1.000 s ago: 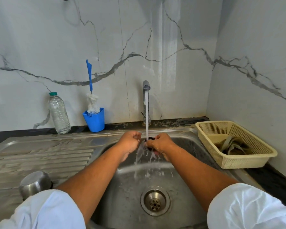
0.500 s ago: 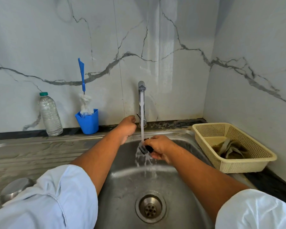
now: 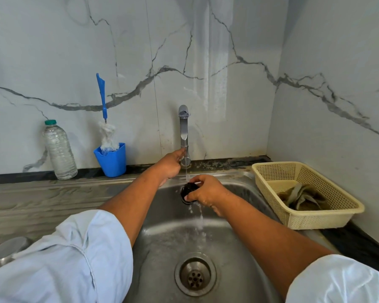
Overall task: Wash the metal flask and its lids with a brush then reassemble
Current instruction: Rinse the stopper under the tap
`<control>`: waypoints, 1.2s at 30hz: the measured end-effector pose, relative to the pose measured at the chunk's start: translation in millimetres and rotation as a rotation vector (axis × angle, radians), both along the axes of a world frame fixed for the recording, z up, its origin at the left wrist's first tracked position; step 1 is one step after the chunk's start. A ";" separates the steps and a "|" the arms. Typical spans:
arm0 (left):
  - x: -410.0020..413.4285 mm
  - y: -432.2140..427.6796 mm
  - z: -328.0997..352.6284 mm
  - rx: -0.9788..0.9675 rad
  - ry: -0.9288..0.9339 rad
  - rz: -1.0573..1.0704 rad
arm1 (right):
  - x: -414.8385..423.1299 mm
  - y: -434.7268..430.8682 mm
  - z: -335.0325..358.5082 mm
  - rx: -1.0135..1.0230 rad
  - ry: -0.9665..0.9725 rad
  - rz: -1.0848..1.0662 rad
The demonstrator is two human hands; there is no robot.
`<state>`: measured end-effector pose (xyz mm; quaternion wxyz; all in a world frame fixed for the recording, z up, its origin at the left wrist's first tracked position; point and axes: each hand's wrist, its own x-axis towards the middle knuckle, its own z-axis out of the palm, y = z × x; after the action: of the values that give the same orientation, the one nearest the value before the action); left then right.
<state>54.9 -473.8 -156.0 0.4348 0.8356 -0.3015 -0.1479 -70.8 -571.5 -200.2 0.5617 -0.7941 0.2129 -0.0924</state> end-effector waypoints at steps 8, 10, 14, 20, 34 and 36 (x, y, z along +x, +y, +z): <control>-5.0 20.3 -15.7 0.067 -0.162 0.028 | -10.2 8.9 6.7 -0.274 0.005 0.005; -10.5 33.1 -20.9 0.108 -0.216 0.027 | -15.1 14.0 10.0 -0.359 0.020 0.003; -23.5 65.3 -27.4 0.279 -0.307 -0.016 | -23.0 25.9 18.7 -0.509 0.083 0.002; -51.7 120.5 -26.4 0.522 -0.485 -0.058 | -40.9 52.5 27.6 -0.668 0.134 0.140; -104.6 233.2 0.5 0.488 -0.571 0.028 | -65.6 108.7 40.2 -0.737 0.094 0.265; -104.0 256.6 13.5 0.484 -0.588 0.080 | -62.4 128.1 50.4 -0.672 0.026 0.268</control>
<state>-49.1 -217.2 -142.6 0.1252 0.9320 -0.3366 0.0483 -133.2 -443.4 -149.8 0.2739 -0.9563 0.0719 -0.0727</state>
